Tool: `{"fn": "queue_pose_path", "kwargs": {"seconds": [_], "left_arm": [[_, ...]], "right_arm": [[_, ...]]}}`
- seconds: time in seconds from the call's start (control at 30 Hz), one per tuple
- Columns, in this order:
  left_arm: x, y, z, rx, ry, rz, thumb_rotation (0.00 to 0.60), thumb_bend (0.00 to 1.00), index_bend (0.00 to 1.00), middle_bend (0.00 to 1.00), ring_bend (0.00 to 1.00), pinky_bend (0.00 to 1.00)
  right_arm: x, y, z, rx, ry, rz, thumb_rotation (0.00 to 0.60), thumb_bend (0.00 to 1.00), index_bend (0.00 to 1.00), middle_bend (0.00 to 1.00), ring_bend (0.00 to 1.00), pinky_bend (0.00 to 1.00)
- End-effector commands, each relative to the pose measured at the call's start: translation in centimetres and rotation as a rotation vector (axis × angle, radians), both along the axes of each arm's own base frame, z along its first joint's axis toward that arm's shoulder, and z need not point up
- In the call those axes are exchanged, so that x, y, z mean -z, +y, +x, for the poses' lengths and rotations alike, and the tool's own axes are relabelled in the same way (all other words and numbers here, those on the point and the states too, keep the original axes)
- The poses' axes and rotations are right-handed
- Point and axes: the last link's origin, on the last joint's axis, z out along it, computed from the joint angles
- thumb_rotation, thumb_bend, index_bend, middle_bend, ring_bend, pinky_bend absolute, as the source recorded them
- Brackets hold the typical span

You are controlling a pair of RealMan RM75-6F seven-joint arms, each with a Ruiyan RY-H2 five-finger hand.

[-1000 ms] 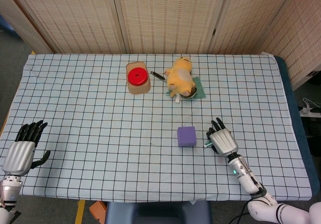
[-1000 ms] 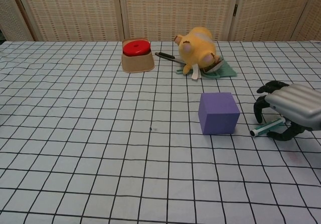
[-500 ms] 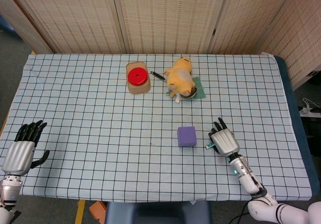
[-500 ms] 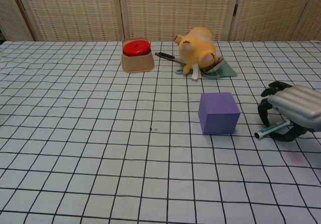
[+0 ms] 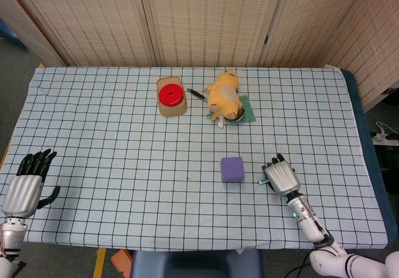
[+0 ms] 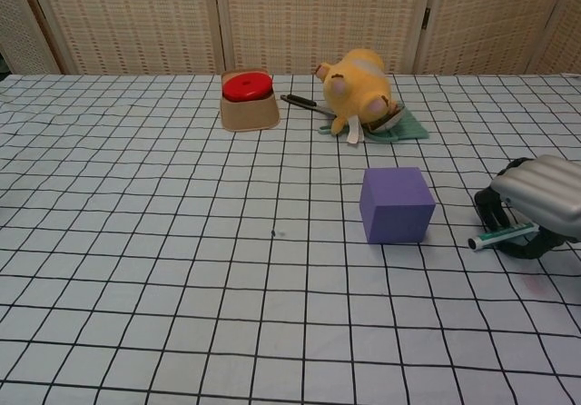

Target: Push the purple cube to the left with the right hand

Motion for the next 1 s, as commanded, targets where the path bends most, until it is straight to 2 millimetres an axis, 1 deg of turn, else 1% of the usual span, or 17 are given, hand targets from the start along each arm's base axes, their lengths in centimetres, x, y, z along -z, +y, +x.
{"fn": "queue_pose_path", "kwargs": {"seconds": [0.03,0.13,0.2,0.27,0.4,0.6,0.77,1.0], "left_arm": [[-0.1,0.0,0.0,-0.002,0.002,0.004,0.6,0.37,0.0,0.0,0.0,0.02],[-0.1,0.0,0.1,-0.002,0.004,0.004,0.6,0.38,0.0,0.0,0.0,0.02],[-0.2,-0.2,0.1,-0.002,0.004,0.006,0.6,0.38,0.0,0.0,0.0,0.02],[-0.2,-0.3,0.1,0.0,0.005,0.01,0.6,0.38,0.0,0.0,0.0,0.02],[-0.3,-0.4,0.1,0.001,0.001,0.011,0.6,0.38,0.0,0.0,0.0,0.02],[-0.3,-0.4,0.3,0.006,-0.001,0.004,0.6,0.38,0.0,0.0,0.0,0.02],[-0.4,-0.6,0.4,0.014,-0.01,0.008,0.6,0.38,0.0,0.0,0.0,0.02],[-0.6,-0.6,0.4,0.018,-0.015,0.004,0.6,0.38,0.0,0.0,0.0,0.02]], "right_arm": [[-0.1,0.1,0.0,-0.002,0.001,-0.007,0.6,0.34,0.88,0.66,0.41,0.32],[-0.3,0.1,0.0,-0.001,-0.002,-0.011,0.6,0.36,0.92,0.69,0.46,0.38],[-0.8,0.1,0.0,-0.01,-0.013,-0.037,0.6,0.38,0.97,0.73,0.52,0.44],[-1.4,0.2,0.0,-0.019,-0.035,-0.059,0.6,0.39,1.0,0.76,0.55,0.46],[-2.7,0.0,0.1,-0.034,-0.08,-0.105,0.6,0.41,1.0,0.81,0.59,0.48],[-4.5,-0.9,0.2,-0.016,-0.096,-0.162,0.6,0.41,1.0,0.82,0.6,0.48],[-4.7,-1.6,1.1,0.002,-0.069,-0.165,0.6,0.41,1.0,0.82,0.6,0.48],[-3.3,-2.1,3.8,0.008,-0.069,-0.154,0.6,0.41,1.0,0.82,0.6,0.48]]}}
